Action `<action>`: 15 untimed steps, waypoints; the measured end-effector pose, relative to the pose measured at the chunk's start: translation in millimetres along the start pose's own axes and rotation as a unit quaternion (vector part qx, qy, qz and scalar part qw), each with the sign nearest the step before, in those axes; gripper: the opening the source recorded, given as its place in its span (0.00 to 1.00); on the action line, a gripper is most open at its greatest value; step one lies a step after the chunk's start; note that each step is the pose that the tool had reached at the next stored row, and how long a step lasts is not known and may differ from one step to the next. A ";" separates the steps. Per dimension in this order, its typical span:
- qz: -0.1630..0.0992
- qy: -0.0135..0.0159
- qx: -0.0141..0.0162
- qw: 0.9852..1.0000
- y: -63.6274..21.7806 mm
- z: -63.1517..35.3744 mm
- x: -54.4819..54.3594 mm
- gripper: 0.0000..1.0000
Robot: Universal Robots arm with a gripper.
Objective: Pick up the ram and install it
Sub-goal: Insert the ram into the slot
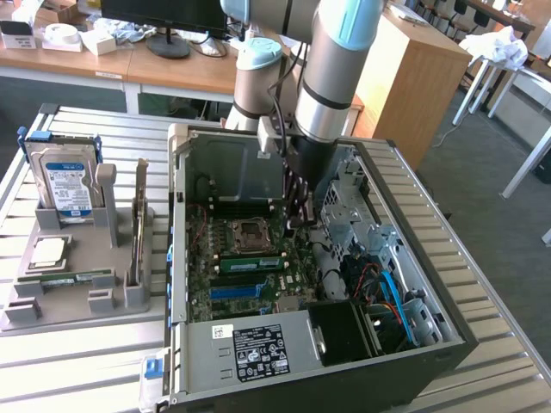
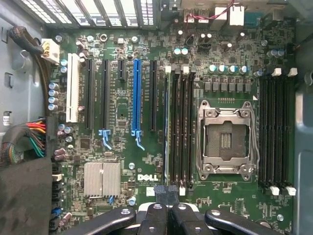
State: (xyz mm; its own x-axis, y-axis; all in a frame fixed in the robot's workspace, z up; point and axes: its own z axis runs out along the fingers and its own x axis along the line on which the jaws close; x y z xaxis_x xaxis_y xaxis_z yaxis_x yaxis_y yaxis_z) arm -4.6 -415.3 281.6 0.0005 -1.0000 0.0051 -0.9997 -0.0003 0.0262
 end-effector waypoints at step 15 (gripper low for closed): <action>0.000 0.000 0.000 1.000 -0.4 14.5 -0.1 0.10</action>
State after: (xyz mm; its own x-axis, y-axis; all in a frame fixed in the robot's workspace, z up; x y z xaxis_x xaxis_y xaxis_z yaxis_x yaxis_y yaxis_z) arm -4.5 -415.3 267.1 0.0005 -1.0000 0.0051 -0.9997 -0.0004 0.0262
